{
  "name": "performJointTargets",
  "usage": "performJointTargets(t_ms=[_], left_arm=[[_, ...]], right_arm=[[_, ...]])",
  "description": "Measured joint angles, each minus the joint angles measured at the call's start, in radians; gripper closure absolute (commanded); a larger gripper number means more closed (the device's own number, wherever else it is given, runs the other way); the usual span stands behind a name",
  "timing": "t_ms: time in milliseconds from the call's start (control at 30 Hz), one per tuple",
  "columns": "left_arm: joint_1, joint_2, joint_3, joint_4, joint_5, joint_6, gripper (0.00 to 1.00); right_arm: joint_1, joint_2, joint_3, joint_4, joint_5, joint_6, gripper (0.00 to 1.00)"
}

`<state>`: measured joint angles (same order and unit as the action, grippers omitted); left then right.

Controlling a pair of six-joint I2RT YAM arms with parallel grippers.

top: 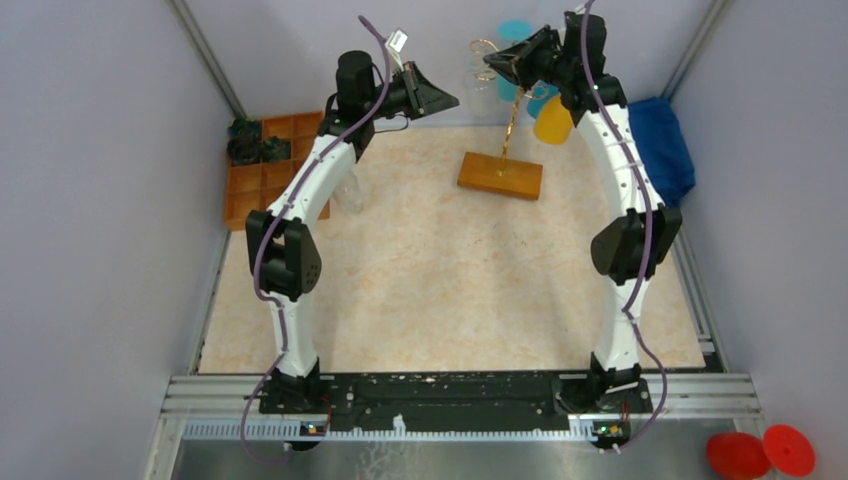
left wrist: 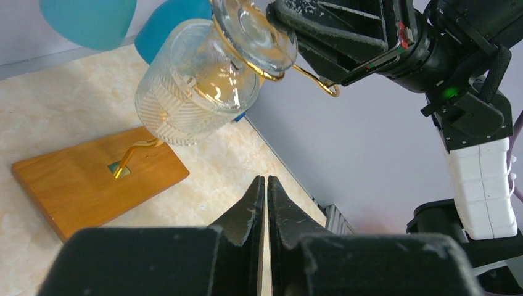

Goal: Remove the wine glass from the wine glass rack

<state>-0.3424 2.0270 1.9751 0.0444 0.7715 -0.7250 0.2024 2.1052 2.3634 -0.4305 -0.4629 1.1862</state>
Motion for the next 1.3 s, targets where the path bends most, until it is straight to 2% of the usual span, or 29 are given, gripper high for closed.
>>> performJointTargets(t_ms=[400, 667, 867, 1100, 1300], left_arm=[[0.002, 0.000, -0.003, 0.000, 0.008, -0.003, 0.91], [0.003, 0.000, -0.028, 0.000, 0.019, -0.009, 0.91], [0.003, 0.000, -0.043, 0.001, 0.024, -0.014, 0.91], [0.003, 0.000, -0.048, 0.000, 0.026, -0.015, 0.91], [0.003, 0.000, -0.048, -0.011, 0.020, -0.001, 0.94]], right_arm=[[0.011, -0.065, -0.125, 0.017, -0.008, -0.060, 1.00], [0.027, -0.085, -0.113, -0.069, 0.008, -0.166, 1.00], [0.038, -0.177, -0.228, -0.101, 0.035, -0.227, 1.00], [0.043, -0.185, -0.220, -0.116, 0.045, -0.263, 1.00], [0.044, -0.171, -0.149, -0.192, 0.053, -0.280, 1.00]])
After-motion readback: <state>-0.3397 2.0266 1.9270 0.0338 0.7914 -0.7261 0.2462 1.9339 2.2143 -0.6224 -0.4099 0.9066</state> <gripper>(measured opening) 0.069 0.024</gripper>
